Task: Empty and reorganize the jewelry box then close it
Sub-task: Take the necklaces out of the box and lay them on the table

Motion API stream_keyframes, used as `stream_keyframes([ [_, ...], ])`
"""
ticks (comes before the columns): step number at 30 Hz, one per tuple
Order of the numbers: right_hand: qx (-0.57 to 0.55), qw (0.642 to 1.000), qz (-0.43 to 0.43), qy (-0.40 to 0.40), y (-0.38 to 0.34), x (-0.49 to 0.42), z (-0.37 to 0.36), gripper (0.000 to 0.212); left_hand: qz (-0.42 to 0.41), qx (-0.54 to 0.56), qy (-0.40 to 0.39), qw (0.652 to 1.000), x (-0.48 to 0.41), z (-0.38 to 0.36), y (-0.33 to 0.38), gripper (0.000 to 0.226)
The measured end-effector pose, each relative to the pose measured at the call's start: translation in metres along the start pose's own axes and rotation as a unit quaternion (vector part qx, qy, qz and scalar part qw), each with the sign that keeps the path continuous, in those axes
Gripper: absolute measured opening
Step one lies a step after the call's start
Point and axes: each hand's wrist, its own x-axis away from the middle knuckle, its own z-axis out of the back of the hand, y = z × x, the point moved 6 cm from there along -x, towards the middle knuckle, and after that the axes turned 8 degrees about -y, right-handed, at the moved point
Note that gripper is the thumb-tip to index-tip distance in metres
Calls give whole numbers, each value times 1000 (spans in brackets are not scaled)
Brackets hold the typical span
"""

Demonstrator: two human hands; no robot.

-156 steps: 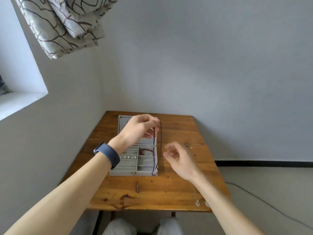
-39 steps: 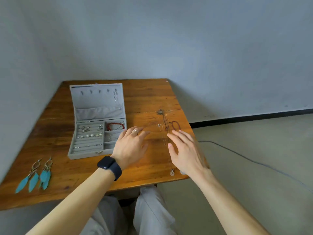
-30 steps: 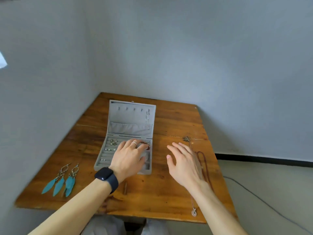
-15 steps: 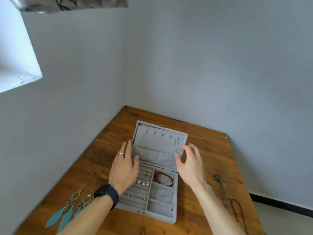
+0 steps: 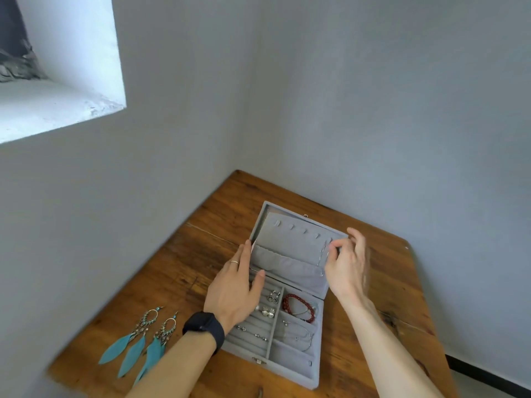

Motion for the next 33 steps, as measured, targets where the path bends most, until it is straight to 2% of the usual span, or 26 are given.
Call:
stream_keyframes([
  [4,1,999,35,28,-7,-8,16,7,-3,-4,4,1000,0,1,0,76],
  [8,69,994,86,-6,-16,-15,23,10,-5,-12,7,1000,2,1,0,77],
  [14,87,993,79,8,-15,-15,22,9,-9,-20,11,1000,2,1,1,80],
  [19,147,982,99,57,-14,-8,13,22,-11,-17,9,1000,2,1,1,80],
  [21,161,980,96,68,-6,-5,8,15,-10,-17,7,1000,2,0,1,80],
  [24,146,980,105,83,1,-7,5,8,-9,-21,7,1000,1,0,1,81],
  [29,73,979,138,135,-15,-26,28,14,-5,-27,6,1000,-1,-2,-1,83],
  [33,-12,985,146,92,-27,-35,41,11,0,-35,-1,999,-1,-4,-1,84],
])
